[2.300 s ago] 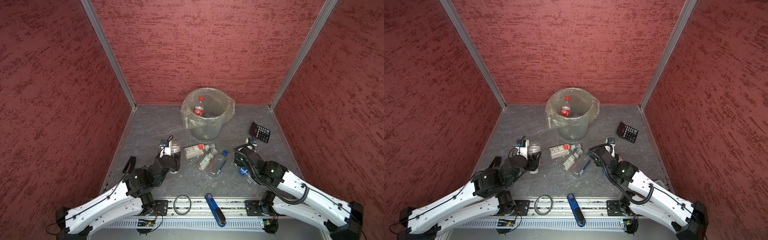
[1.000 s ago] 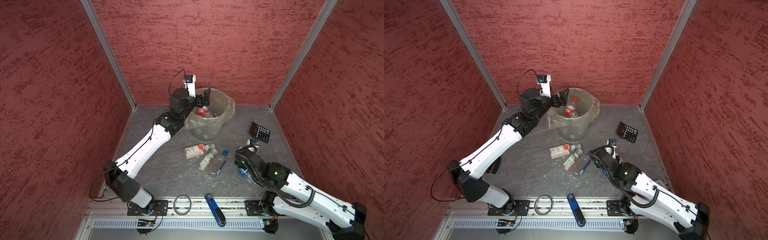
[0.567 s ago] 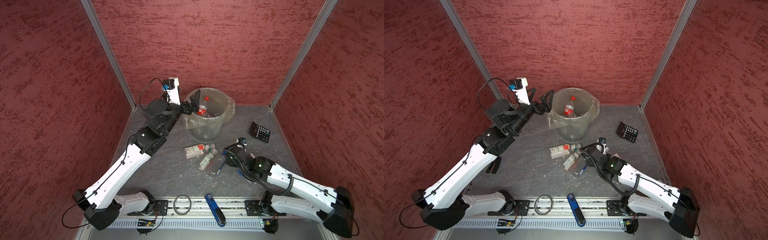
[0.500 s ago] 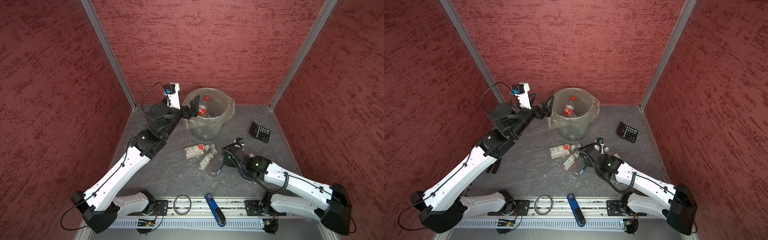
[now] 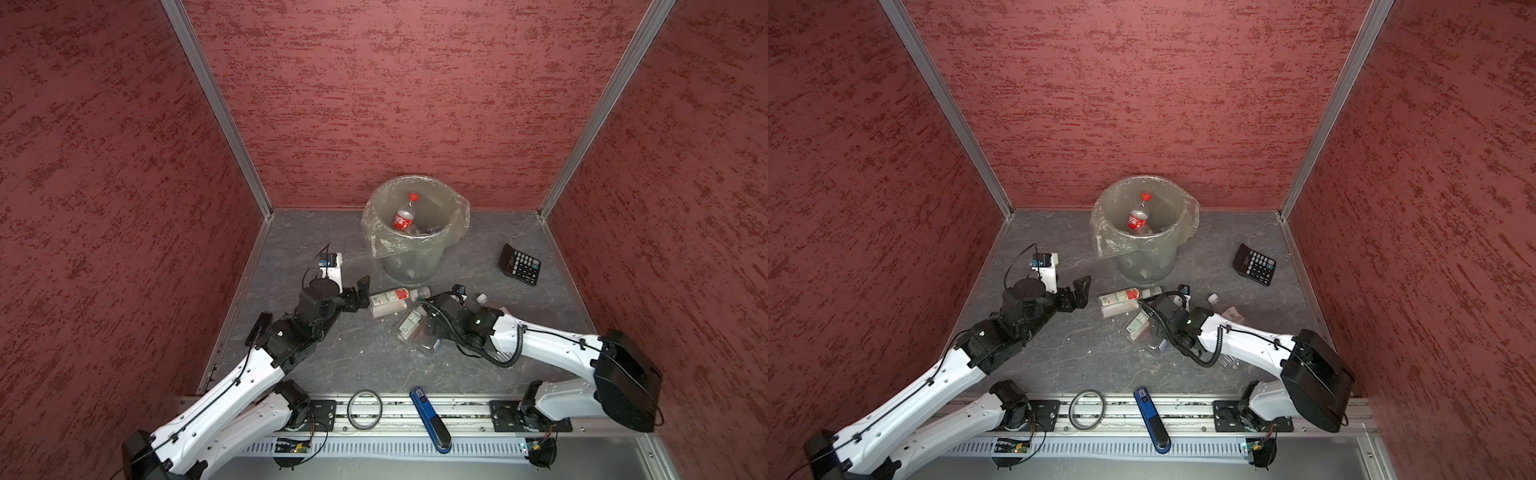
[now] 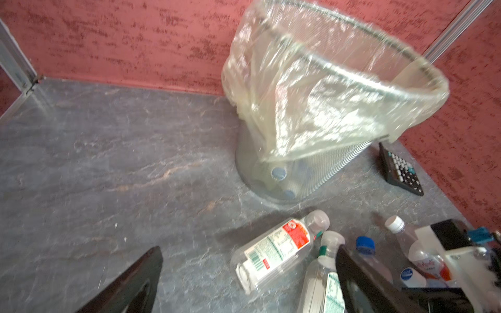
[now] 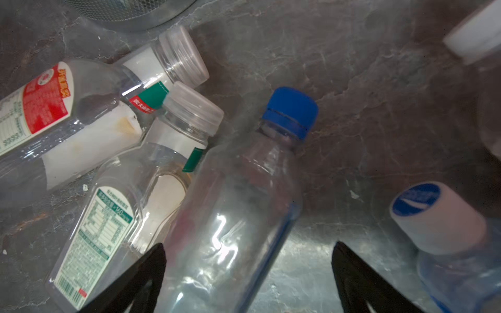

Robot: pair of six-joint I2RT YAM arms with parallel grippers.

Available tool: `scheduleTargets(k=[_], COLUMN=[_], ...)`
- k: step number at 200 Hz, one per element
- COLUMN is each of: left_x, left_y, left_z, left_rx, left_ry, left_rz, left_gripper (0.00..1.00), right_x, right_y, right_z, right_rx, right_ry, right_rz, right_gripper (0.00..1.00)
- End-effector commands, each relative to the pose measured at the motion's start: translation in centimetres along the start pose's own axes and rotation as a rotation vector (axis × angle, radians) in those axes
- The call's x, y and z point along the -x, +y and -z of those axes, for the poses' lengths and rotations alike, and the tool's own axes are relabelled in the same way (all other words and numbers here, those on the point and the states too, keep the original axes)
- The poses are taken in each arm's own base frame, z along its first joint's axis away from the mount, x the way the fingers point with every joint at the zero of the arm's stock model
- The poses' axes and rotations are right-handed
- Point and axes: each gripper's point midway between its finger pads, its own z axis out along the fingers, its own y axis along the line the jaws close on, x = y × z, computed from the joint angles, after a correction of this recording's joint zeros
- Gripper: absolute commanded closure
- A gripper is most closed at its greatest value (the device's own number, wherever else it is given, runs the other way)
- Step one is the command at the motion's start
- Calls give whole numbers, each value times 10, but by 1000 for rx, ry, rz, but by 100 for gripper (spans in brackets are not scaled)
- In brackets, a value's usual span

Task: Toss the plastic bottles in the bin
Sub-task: 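Withdraw the left gripper while the right gripper lowers onto the blue-capped bottle, then close the right gripper on the blue-capped clear bottle and lift it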

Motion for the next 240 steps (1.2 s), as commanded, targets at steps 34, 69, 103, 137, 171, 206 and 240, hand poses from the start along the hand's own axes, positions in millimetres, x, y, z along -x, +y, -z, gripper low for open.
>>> scheduleTargets(k=[34, 69, 103, 137, 171, 206, 240], left_x=[-25, -39, -43, -44, -46, -51, -59], left_y=[20, 24, 26, 26, 23, 22, 26], left_z=[2, 3, 4, 3, 1, -3, -3], left_rx=[47, 46, 44, 41, 28, 30, 35], left_ry=[48, 75, 80, 89, 99, 120, 137], left_rz=[36, 42, 49, 50, 57, 63, 73], left_gripper=[0, 0, 0, 0, 0, 0, 0], right_x=[13, 5, -4, 3, 12, 6, -4], right_y=[28, 15, 7, -1, -7, -5, -2], right_z=[5, -5, -13, -8, -3, -11, -18], right_rx=[66, -52, -110, -165, -243, -227, -166], right_ry=[-18, 32, 81, 59, 53, 92, 125], right_rz=[-64, 28, 113, 165, 255, 290, 262], right_gripper=[5, 10, 13, 18, 19, 20, 19])
